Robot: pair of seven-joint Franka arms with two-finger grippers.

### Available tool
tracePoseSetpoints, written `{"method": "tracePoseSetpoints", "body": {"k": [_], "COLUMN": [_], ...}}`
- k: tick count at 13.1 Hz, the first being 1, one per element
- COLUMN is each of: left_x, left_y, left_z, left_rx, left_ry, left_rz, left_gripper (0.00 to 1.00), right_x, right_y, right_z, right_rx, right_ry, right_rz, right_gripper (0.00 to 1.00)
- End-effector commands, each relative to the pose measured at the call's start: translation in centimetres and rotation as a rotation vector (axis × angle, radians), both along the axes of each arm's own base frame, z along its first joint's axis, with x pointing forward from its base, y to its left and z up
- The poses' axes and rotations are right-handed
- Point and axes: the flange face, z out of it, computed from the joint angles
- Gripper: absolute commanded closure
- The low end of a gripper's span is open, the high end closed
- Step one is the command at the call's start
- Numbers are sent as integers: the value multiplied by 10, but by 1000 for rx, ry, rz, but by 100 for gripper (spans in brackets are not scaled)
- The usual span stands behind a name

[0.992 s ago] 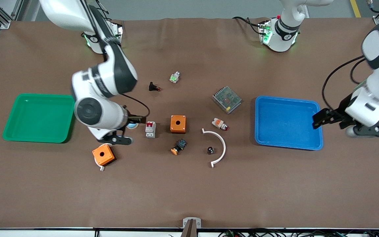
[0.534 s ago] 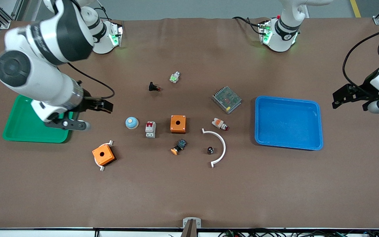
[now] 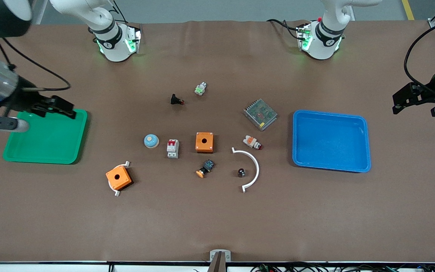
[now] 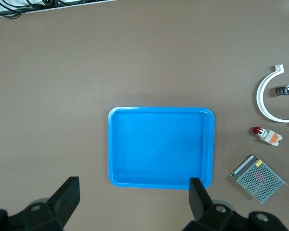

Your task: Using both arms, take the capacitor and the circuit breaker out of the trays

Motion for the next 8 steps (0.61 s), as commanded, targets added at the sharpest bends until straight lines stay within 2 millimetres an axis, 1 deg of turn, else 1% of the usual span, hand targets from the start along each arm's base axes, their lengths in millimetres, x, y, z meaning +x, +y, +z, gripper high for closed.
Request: {"method": "tracePoseSetpoints", "body": {"k": [1, 3, 5, 8], "left_x": [8, 9, 9, 9], "left_y": [-4, -8, -11, -11], "left_z": [3, 10, 9, 10], "left_rx": [25, 17, 15, 6], "left_ry": [1, -13, -12, -11], "left_rz": [-9, -23, -26, -27], "left_gripper": [0, 0, 0, 0], "right_x": [-7, -9, -10, -7], "right_y": [-23, -33, -33, -34], "right_z": [1, 5, 8, 3], "right_rx": [-63, -71, -71, -73], "right_ry": [-7, -11, -18, -20], "right_rz": [49, 48, 66, 67], "right_gripper": [0, 0, 0, 0]}}
